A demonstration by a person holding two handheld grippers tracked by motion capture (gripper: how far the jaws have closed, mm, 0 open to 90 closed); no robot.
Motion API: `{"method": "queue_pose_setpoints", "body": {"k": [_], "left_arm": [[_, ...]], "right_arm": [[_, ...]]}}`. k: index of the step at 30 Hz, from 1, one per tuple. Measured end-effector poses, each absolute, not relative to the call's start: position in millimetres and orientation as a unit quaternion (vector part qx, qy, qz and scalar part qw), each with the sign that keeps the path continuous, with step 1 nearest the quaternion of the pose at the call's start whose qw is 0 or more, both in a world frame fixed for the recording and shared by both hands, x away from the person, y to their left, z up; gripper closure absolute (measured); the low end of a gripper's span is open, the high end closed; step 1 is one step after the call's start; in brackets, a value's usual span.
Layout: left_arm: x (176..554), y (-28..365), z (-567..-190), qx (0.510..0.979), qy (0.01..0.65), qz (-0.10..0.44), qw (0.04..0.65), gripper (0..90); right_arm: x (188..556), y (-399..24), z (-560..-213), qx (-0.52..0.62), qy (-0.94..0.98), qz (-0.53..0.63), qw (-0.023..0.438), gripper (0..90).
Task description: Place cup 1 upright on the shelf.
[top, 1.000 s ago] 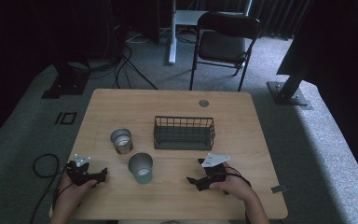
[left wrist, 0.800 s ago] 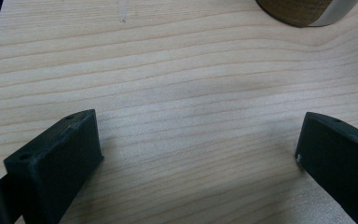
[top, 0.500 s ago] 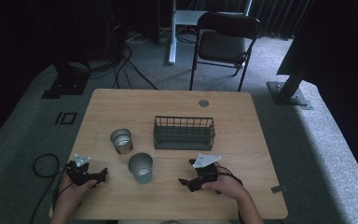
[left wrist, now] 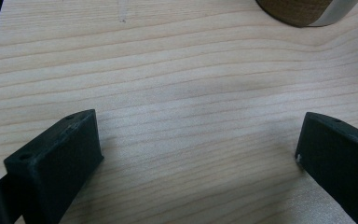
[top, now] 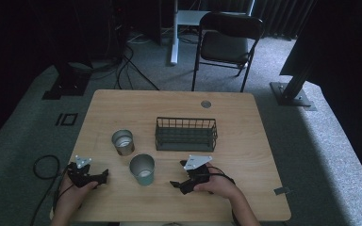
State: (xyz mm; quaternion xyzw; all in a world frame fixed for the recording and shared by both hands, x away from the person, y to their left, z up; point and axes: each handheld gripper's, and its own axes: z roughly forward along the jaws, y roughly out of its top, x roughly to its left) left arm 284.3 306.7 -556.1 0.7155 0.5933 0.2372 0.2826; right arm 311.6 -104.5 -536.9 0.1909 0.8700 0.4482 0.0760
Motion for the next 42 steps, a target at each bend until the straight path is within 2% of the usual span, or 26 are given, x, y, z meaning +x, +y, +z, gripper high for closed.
{"method": "queue_pose_setpoints", "body": {"k": [42], "left_arm": [[284, 307, -556, 0.716, 0.593, 0.237, 0.282, 0.6]], "right_arm": [[310, -28, -532, 0.124, 0.854, 0.502, 0.058, 11.3]]}}
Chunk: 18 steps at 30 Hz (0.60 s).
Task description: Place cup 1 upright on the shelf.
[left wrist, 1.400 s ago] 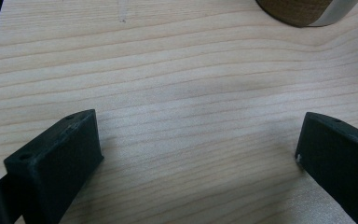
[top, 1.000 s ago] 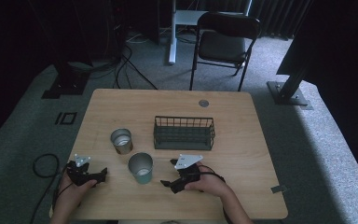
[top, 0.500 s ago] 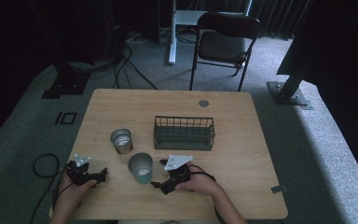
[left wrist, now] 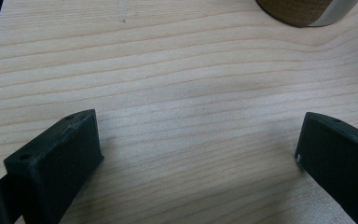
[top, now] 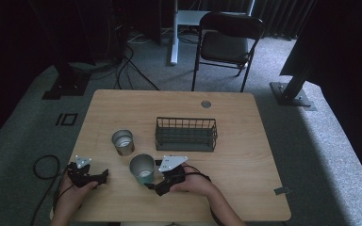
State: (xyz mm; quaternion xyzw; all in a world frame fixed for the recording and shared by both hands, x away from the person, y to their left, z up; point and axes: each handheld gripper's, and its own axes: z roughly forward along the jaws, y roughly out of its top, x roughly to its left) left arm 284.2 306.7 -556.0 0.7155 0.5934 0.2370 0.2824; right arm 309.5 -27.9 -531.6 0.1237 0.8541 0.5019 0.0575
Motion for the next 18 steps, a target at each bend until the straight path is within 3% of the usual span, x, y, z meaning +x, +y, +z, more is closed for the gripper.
{"method": "queue_pose_setpoints", "body": {"k": [18], "left_arm": [[284, 307, -556, 0.715, 0.593, 0.237, 0.283, 0.6]], "right_arm": [[315, -12, -524, 0.126, 0.829, 0.541, 0.061, 11.3]]}}
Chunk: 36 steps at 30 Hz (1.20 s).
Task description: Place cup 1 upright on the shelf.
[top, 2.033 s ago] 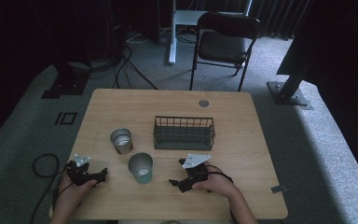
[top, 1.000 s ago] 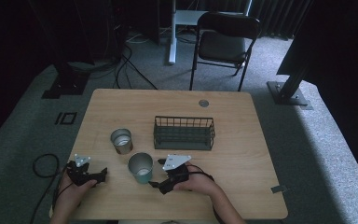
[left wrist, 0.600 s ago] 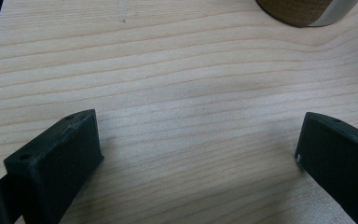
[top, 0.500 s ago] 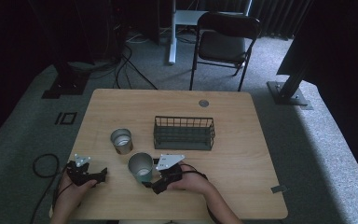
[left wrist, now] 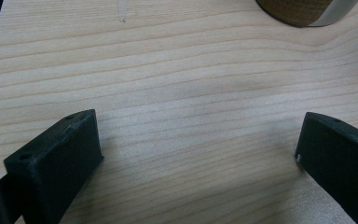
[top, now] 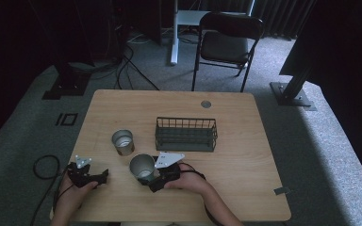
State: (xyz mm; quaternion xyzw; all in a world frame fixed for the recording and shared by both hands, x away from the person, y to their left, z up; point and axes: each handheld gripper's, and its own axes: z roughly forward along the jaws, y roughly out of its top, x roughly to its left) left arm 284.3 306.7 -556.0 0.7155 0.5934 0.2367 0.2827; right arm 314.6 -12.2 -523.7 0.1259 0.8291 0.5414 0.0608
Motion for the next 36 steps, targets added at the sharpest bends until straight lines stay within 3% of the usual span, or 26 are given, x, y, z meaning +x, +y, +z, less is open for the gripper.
{"method": "queue_pose_setpoints", "body": {"k": [24, 36], "left_arm": [[284, 307, -556, 0.715, 0.594, 0.237, 0.283, 0.6], [284, 307, -556, 0.715, 0.594, 0.237, 0.283, 0.6]], "right_arm": [[320, -2, -510, 0.143, 0.817, 0.555, 0.063, 12.5], [327, -1, -473, 0.151, 0.796, 0.582, 0.074, 12.5]]}}
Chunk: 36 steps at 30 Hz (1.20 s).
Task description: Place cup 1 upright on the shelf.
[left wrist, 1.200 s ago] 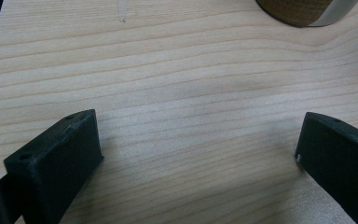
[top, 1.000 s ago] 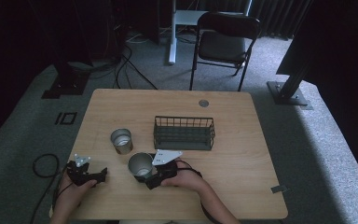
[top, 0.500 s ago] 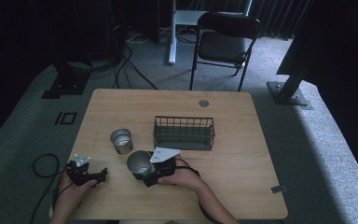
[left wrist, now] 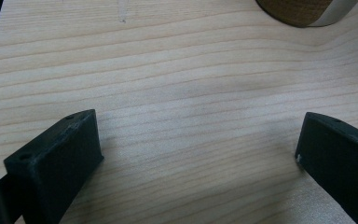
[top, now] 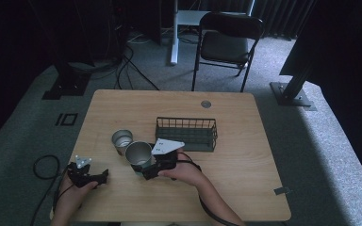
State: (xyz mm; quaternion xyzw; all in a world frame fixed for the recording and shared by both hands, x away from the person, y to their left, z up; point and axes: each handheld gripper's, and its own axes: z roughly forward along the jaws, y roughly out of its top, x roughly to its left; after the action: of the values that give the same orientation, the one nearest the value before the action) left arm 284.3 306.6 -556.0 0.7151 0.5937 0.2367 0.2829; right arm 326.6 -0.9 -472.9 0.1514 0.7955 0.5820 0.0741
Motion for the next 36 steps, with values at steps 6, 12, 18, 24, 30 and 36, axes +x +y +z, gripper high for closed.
{"method": "queue_pose_setpoints", "body": {"k": [6, 12, 18, 24, 30, 36], "left_arm": [[284, 307, -556, 0.716, 0.593, 0.237, 0.283, 0.6], [284, 307, -556, 0.715, 0.594, 0.237, 0.283, 0.6], [284, 307, -556, 0.715, 0.594, 0.237, 0.283, 0.6], [284, 307, -556, 0.715, 0.594, 0.237, 0.283, 0.6], [284, 307, -556, 0.715, 0.594, 0.236, 0.283, 0.6], [284, 307, -556, 0.715, 0.594, 0.236, 0.283, 0.6]], "right_arm": [[328, -2, -459, 0.15, 0.79, 0.589, 0.086, 12.5], [333, -6, -440, 0.158, 0.779, 0.598, 0.103, 12.6], [339, -13, -428, 0.176, 0.765, 0.608, 0.117, 12.6], [348, -26, -417, 0.201, 0.75, 0.614, 0.143, 12.6], [355, -36, -409, 0.225, 0.737, 0.616, 0.161, 12.6], [362, -47, -403, 0.252, 0.727, 0.609, 0.19, 12.6]]}}
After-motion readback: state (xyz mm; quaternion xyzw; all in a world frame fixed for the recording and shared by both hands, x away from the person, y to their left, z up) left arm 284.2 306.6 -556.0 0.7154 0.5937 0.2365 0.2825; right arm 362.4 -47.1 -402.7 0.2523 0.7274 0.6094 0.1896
